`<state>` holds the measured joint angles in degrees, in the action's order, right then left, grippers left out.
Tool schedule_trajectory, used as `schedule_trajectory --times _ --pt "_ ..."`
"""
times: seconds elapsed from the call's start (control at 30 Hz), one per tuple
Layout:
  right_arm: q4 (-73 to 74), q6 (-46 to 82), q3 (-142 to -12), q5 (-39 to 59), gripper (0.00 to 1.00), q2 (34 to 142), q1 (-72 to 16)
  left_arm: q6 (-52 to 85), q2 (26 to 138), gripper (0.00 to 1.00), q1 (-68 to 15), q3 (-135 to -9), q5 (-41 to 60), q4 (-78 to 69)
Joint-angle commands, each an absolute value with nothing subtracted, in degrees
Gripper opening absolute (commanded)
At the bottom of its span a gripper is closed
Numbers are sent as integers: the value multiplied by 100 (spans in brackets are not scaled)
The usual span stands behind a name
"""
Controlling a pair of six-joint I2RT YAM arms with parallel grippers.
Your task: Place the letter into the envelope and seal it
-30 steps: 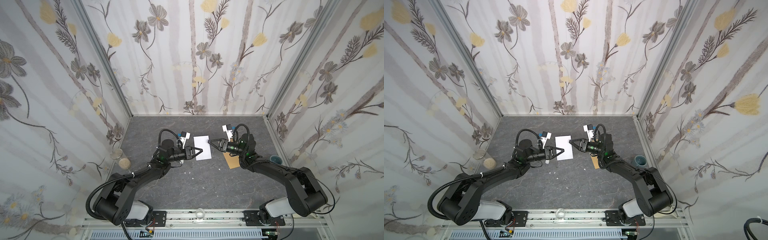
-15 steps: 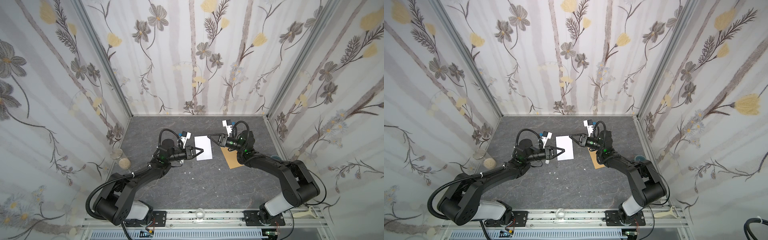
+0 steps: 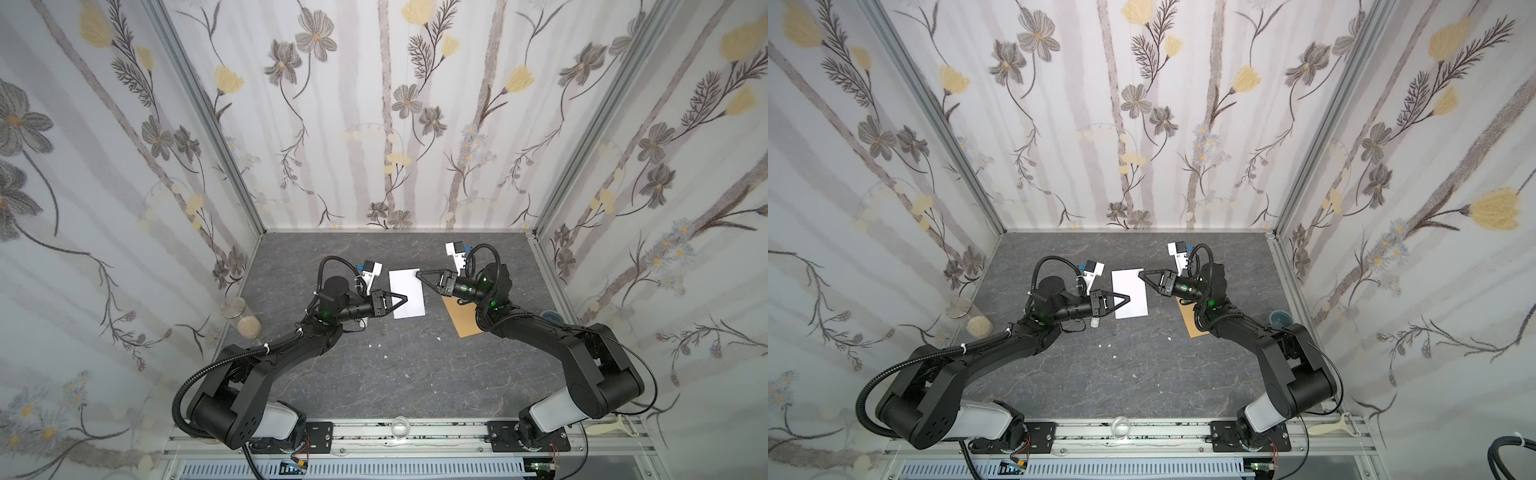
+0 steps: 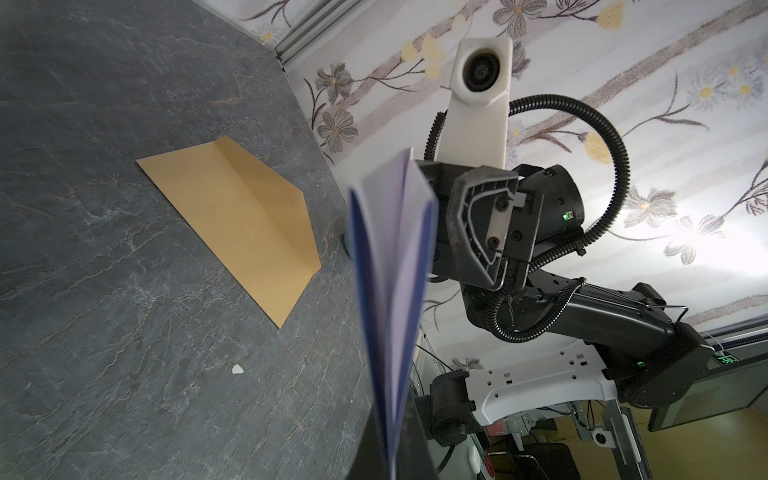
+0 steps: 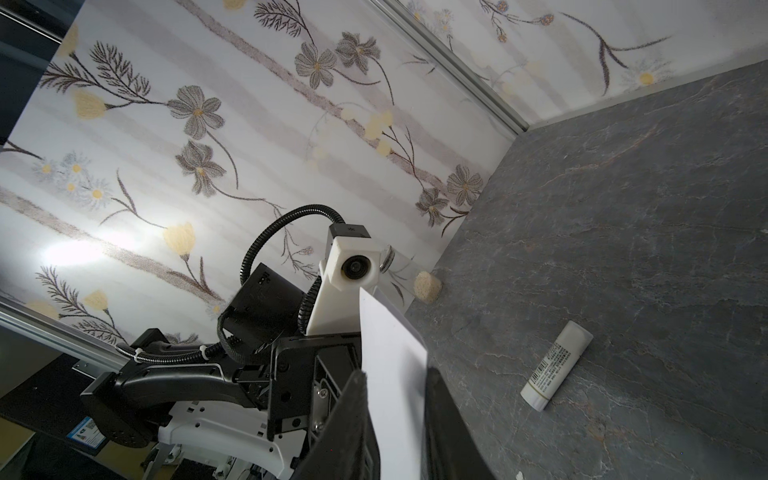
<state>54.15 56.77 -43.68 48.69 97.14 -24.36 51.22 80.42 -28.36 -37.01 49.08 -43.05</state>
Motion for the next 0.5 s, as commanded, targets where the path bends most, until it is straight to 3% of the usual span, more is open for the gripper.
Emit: schedule_trajectory --times 0.0,0.03,0.1,0.13,0.27,0.47 --pt "5617 5619 -4359 4815 8 9668 -2493 5150 8093 0 -2830 -3780 4920 -4570" --pt "5605 5608 -4360 4825 0 9671 -2505 5157 8106 0 -2826 -3779 4922 -4570" --pt "5545 5565 -4359 4797 0 9652 -2531 5167 8114 0 -2830 -3775 4926 -4579" --pt "5492 5531 -4359 4785 2 9637 -2533 5168 8107 0 -2830 -3768 4915 -4579" --pt "5351 5408 -4359 4715 24 9516 -2555 5170 8062 0 -2830 -3753 4874 -4592" --pt "5159 5274 -4118 4637 25 9392 -2614 5175 8076 0 -2830 -3830 4790 -4619"
